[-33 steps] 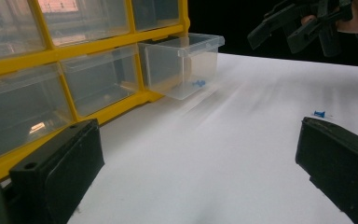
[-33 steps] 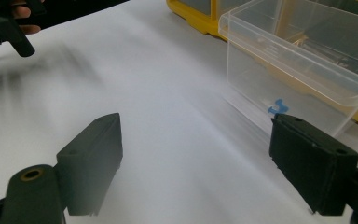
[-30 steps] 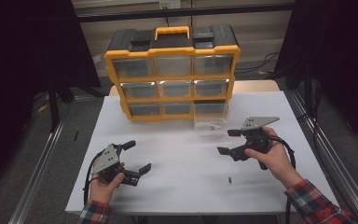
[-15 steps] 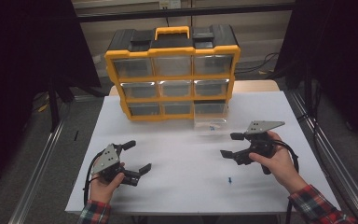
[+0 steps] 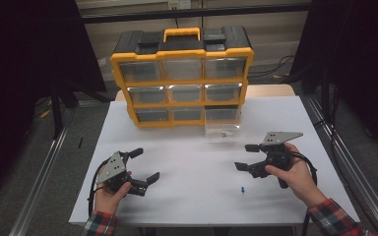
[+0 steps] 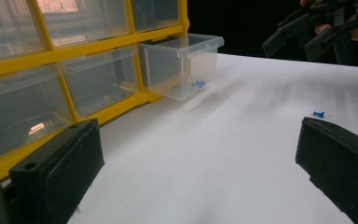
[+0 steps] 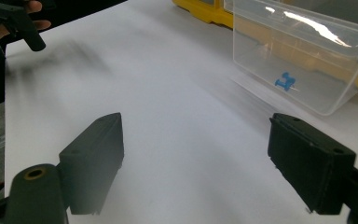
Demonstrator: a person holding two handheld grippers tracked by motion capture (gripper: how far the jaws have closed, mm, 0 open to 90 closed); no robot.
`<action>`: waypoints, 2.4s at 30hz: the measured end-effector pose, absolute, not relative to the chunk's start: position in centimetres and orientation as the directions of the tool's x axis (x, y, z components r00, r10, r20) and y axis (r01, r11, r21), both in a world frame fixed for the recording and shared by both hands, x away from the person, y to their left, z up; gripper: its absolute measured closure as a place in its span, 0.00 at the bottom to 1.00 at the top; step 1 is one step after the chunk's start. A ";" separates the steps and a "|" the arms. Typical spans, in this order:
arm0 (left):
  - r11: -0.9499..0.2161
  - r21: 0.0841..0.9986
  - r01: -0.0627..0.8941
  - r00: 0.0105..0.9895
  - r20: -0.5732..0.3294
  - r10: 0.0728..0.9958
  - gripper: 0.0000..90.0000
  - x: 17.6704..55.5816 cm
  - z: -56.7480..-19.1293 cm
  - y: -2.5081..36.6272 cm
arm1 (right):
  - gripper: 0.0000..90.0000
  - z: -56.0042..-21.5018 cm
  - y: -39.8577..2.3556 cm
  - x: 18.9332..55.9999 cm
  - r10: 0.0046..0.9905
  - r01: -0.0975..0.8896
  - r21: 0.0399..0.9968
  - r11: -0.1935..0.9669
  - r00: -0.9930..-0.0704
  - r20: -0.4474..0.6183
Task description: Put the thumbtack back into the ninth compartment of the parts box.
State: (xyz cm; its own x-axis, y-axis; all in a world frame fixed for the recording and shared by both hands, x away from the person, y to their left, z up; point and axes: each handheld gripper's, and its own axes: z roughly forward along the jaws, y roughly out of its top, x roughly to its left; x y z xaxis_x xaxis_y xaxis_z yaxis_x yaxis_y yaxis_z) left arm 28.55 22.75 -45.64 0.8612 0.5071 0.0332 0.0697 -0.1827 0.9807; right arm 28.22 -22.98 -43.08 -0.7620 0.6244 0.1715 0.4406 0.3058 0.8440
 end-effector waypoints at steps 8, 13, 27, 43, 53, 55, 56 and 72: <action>-0.195 0.978 0.075 0.844 0.042 0.534 0.01 28.4 -45.6 22.7 | 0.21 -43.4 -23.4 27.7 0.631 0.443 0.840 0.313 -0.758 0.165; -0.197 0.978 0.075 0.843 0.043 0.536 0.01 28.4 -45.6 22.8 | 0.21 -43.7 -23.7 27.2 0.632 0.449 0.837 0.311 -0.756 0.171; -0.182 0.981 0.069 0.861 0.033 0.507 0.01 28.5 -45.6 22.8 | 0.22 -44.5 -24.0 26.4 0.628 0.453 0.829 0.329 -0.760 0.166; -0.199 0.977 0.074 0.843 0.045 0.536 0.01 28.4 -45.6 22.7 | 0.22 -45.3 -24.3 25.4 0.627 0.463 0.815 0.349 -0.762 0.164; -0.198 0.977 0.074 0.843 0.045 0.536 0.01 28.3 -45.6 22.8 | 0.23 -45.8 -24.3 24.8 0.625 0.456 0.813 0.362 -0.766 0.152; -0.202 0.977 0.073 0.844 0.048 0.535 0.01 28.3 -45.5 22.8 | 0.23 -45.9 -24.3 24.7 0.625 0.454 0.811 0.369 -0.767 0.146; -0.207 0.976 0.069 0.846 0.053 0.530 0.01 28.4 -45.5 22.8 | 0.24 -46.0 -24.3 24.6 0.622 0.458 0.808 0.372 -0.768 0.149; -0.174 0.983 0.066 0.860 0.032 0.509 0.01 28.5 -45.6 22.8 | 0.43 -46.6 -23.9 24.5 0.583 0.454 0.787 0.418 -0.798 0.151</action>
State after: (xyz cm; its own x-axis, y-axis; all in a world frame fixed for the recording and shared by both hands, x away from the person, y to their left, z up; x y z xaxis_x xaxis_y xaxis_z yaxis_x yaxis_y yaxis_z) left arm 28.51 22.81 -45.57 0.8603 0.5087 0.0322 0.0661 -0.1739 0.9825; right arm 24.55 -23.93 -46.64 -0.7983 0.5831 0.1505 0.4535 0.4177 0.7873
